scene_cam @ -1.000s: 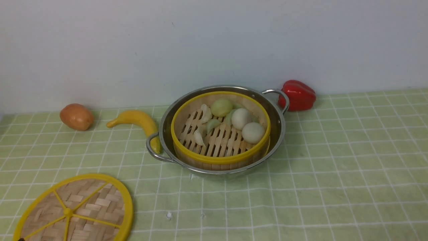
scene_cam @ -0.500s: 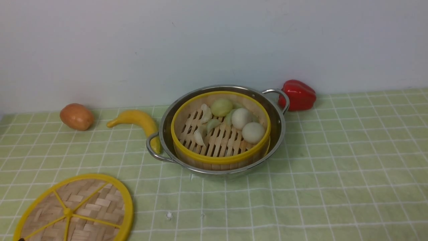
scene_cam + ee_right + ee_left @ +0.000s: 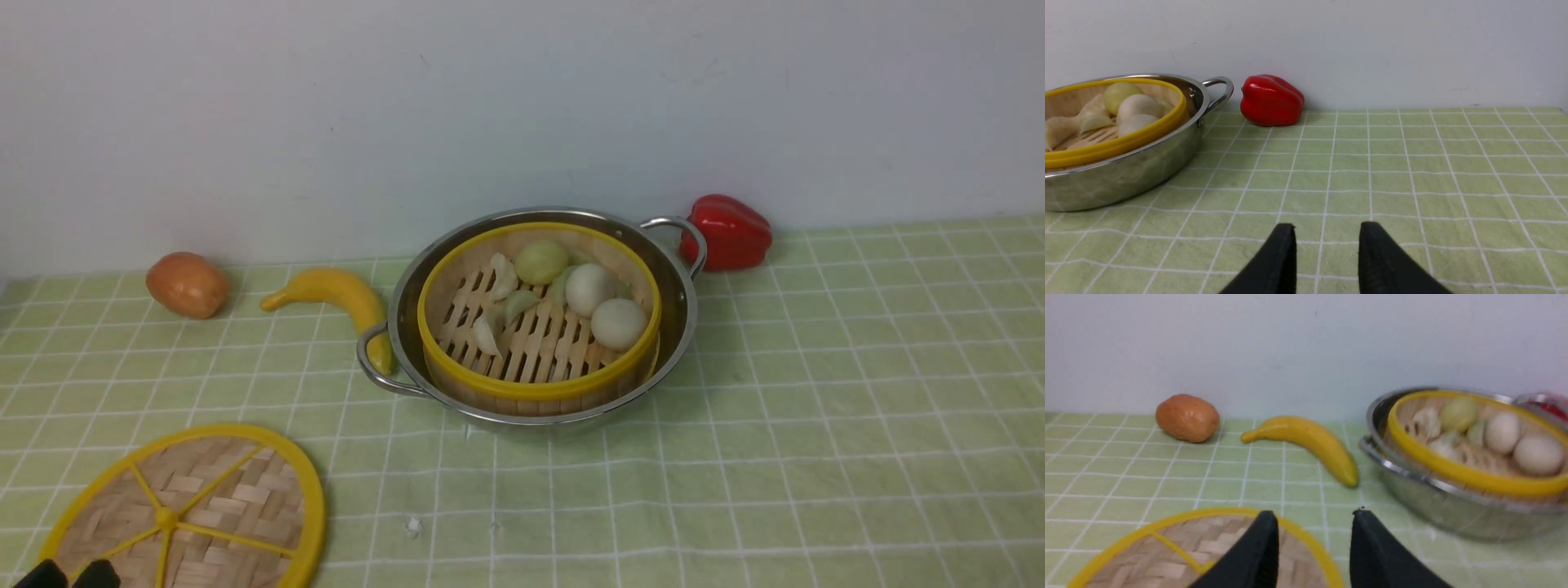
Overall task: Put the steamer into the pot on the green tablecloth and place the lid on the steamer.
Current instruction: 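Grasp the bamboo steamer lid lying on the table by its centre knob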
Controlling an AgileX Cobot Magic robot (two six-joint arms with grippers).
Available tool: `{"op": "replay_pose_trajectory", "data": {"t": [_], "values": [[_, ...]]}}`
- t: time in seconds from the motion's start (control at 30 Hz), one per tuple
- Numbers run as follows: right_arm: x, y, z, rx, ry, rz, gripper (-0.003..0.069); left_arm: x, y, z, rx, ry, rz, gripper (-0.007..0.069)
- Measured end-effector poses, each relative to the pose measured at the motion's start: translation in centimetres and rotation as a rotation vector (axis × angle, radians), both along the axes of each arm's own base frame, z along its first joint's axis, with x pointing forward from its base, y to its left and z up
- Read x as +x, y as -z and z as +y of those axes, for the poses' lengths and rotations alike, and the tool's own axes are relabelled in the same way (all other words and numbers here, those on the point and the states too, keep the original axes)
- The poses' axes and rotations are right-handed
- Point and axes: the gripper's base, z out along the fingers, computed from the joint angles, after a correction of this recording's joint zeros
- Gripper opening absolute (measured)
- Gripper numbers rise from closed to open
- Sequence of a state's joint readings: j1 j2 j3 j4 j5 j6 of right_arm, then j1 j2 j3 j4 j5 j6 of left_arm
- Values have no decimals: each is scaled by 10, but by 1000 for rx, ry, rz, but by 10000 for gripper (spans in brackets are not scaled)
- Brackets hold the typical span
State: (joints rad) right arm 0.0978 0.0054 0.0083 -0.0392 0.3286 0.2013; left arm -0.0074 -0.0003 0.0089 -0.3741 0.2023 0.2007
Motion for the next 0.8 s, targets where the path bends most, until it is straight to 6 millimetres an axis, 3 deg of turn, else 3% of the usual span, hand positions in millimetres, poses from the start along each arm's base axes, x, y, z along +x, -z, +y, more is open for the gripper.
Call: {"op": "replay_pose_trajectory", "data": {"t": [0.23, 0.33, 0.5, 0.6, 0.7, 0.8], "values": [[0, 0, 0, -4, 0, 0, 240, 1, -14, 4, -394, -57, -132, 243], [0, 0, 0, -5, 0, 0, 240, 0, -21, 7, -394, -77, -180, 243], [0, 0, 0, -7, -1, -1, 240, 3, -62, 1, -313, -21, -169, 243], [0, 0, 0, -7, -1, -1, 240, 16, -106, -10, -143, 98, -26, 243], [0, 0, 0, -7, -1, 0, 240, 38, -132, -17, 11, 197, 261, 243], [0, 0, 0, -7, -1, 0, 240, 69, -143, -10, 110, 163, 636, 243]]}}
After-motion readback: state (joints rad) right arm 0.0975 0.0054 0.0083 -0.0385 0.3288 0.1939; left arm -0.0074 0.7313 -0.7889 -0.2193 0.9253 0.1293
